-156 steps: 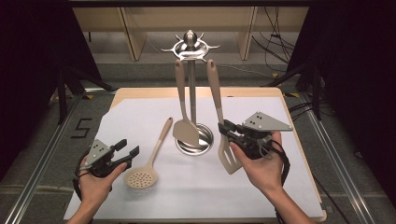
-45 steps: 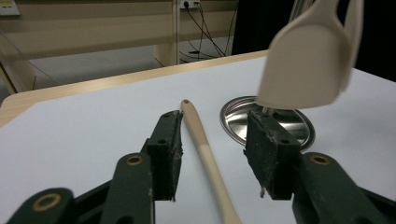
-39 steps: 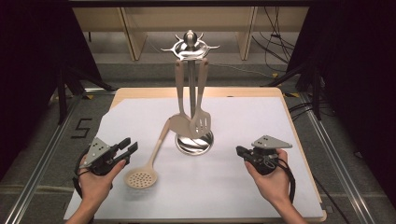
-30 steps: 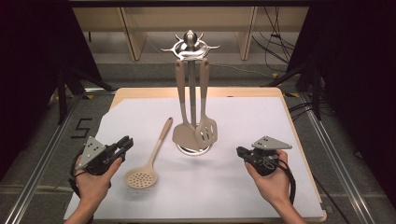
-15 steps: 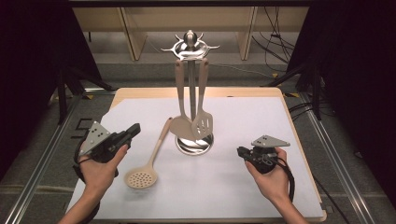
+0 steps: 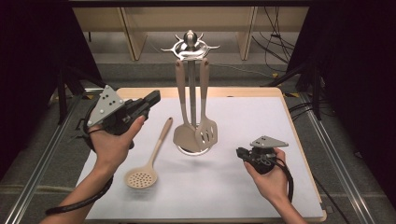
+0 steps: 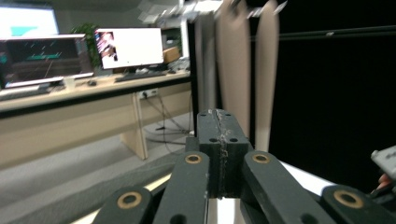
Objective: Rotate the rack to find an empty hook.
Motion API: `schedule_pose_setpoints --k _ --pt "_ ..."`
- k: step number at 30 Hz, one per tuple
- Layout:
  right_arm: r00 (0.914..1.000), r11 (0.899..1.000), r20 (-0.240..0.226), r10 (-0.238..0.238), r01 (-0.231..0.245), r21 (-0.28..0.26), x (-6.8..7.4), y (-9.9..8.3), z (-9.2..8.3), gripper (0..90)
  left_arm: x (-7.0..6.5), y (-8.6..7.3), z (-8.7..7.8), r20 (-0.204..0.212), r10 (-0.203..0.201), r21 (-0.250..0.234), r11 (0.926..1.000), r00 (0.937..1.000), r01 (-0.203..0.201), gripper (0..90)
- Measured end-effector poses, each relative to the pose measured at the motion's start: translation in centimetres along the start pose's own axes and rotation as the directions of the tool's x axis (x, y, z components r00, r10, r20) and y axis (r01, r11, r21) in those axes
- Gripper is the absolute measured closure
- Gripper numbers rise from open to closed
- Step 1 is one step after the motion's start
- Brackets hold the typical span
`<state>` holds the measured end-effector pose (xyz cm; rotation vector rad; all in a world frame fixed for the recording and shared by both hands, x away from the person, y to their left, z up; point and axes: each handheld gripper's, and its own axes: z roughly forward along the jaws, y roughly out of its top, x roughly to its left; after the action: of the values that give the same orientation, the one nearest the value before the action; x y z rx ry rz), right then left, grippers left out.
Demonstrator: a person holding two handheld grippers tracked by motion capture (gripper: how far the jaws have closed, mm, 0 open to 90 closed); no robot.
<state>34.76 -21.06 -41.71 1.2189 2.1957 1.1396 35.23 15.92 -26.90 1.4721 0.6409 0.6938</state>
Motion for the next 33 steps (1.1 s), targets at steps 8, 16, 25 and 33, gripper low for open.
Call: schedule_pose_setpoints --k 8,16,25,33 --pt "0.9995 0.999 -0.011 0.031 -0.031 0.009 0.1 -0.1 0.0 83.9 -0.9 3.6 1.7 0.02 0.036 -0.035 0.9988 0.9992 -0.035 89.3" --pt "0.9987 0.999 -0.027 0.042 -0.042 0.002 0.4 0.0 0.2 83.9 -1.9 4.9 3.2 0.043 0.056 -0.043 0.9976 0.9975 -0.054 89.3" --pt "0.9995 1.0 -0.011 0.03 -0.03 0.001 0.1 0.0 -0.2 83.9 -2.1 5.7 4.6 0.04 0.058 -0.037 0.9977 0.9975 -0.056 89.4" --pt "0.9994 0.999 -0.013 0.032 -0.032 -0.008 0.1 -0.1 0.0 83.9 -1.4 5.6 4.6 0.032 0.04 -0.032 0.9987 0.9987 -0.039 89.4"
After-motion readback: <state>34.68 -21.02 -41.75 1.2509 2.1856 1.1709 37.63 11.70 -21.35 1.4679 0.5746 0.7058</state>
